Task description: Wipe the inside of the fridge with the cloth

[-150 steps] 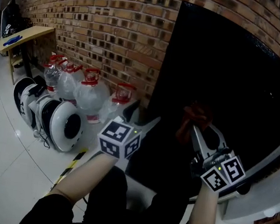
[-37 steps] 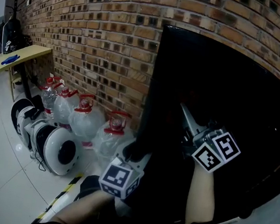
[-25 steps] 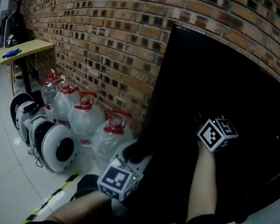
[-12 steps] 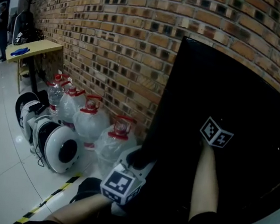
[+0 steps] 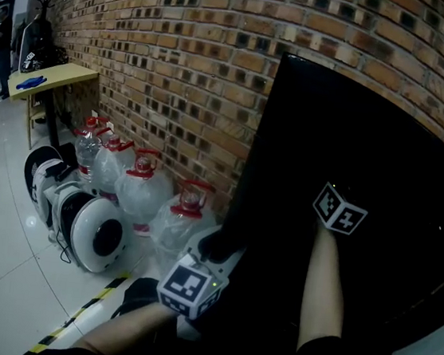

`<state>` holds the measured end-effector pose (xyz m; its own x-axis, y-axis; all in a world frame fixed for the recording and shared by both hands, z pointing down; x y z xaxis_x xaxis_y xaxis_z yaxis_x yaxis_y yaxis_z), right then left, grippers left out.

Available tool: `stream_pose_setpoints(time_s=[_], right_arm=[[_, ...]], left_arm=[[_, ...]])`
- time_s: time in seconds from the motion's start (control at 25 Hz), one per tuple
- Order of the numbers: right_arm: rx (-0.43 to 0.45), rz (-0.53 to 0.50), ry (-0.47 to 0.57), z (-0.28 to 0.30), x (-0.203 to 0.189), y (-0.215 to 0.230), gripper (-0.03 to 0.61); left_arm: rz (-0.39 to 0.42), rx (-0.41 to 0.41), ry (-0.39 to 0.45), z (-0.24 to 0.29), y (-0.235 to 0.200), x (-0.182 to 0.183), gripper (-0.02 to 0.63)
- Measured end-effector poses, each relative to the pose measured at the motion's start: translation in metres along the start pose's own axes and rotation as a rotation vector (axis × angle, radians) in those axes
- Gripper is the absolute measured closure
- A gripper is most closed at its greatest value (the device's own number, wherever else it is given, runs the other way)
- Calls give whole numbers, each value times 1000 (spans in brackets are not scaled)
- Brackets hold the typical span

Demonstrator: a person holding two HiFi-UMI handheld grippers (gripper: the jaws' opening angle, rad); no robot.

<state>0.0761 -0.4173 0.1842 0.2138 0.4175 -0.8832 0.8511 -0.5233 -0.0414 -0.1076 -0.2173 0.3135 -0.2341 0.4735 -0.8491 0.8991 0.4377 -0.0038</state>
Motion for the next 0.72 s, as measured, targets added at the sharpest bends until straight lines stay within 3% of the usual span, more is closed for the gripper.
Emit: stream_pose_setpoints(time_s=[0.16,0.24,0.44,0.6,0.72], right_arm=[[126,63,76,-44,19,-23,494],[208,149,112,-68,24,-36,494],[541,354,204,-124,43,-99,494],[692,275,134,-131,36,-146,494],[715,235,102,-125,29,-158,494]], left_arm=[[2,1,4,1,-2,3,428],[-3,2,1,1,-1,4,428],[-3,-12,-6,1,0,3,422],[13,-10,-9,1,0,3,420],[11,-15,-16,0,2,4,419]])
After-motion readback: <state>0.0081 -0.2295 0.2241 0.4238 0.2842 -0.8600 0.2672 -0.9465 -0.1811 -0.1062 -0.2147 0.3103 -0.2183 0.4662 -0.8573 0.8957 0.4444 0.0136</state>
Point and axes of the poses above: the fingertips, and each gripper's own axes: z forward along the fingers, y to its right, x out of its top, the point moved 7 cm from there along -z, backward along the fingers, and after that the axes turned 14 degrees about y, right-handed, at the moved point
